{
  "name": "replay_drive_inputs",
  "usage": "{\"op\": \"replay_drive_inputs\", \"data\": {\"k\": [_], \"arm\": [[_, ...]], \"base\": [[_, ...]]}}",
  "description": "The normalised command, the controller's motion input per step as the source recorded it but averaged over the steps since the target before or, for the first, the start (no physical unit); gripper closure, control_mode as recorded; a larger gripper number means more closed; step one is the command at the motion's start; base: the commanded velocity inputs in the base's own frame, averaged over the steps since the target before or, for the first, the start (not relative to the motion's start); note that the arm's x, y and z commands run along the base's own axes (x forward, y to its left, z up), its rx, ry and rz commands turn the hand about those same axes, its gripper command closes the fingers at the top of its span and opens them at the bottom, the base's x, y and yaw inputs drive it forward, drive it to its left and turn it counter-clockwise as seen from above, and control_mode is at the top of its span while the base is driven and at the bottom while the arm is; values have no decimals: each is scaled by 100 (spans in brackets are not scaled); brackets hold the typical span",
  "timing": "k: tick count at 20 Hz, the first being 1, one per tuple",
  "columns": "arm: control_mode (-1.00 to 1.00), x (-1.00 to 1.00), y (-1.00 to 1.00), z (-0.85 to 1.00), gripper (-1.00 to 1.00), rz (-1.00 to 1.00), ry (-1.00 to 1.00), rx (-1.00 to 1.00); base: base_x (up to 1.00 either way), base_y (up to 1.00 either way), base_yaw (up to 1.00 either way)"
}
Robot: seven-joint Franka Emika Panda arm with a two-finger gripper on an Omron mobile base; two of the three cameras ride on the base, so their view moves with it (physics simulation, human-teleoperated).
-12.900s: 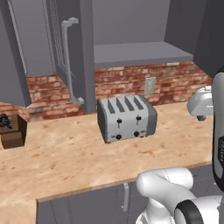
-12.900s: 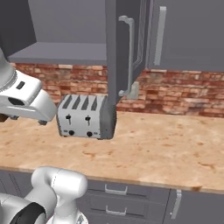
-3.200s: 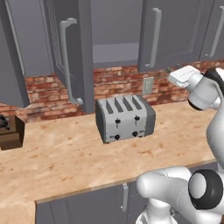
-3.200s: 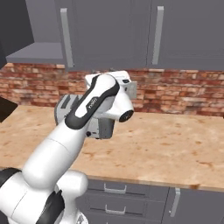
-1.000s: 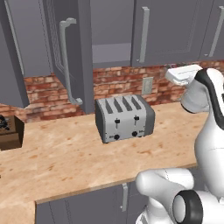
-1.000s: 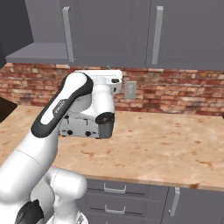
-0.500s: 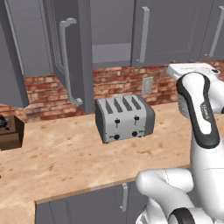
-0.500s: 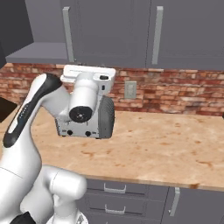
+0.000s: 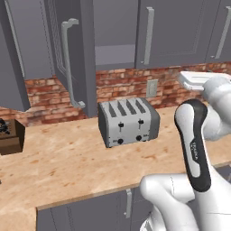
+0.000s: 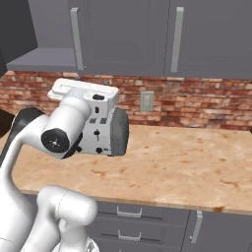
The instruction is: Close all open cabinet doors.
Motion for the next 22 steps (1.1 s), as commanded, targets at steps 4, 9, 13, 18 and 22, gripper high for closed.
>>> {"op": "replay_drive_inputs", "data": {"k": [4, 9, 13, 18, 22], "arm": [[-100, -65, 0, 0, -100, -6, 2, 0], [-100, -54, 1, 0, -100, -7, 5, 0], [-100, -49, 4, 0, -100, -6, 8, 0], [-100, -38, 19, 0, -100, -7, 7, 0], [-100, -45, 31, 0, -100, -6, 9, 0]], "base": [[0, 0, 0], [0, 0, 0], [0, 0, 0], [0, 0, 0], [0, 0, 0]]}}
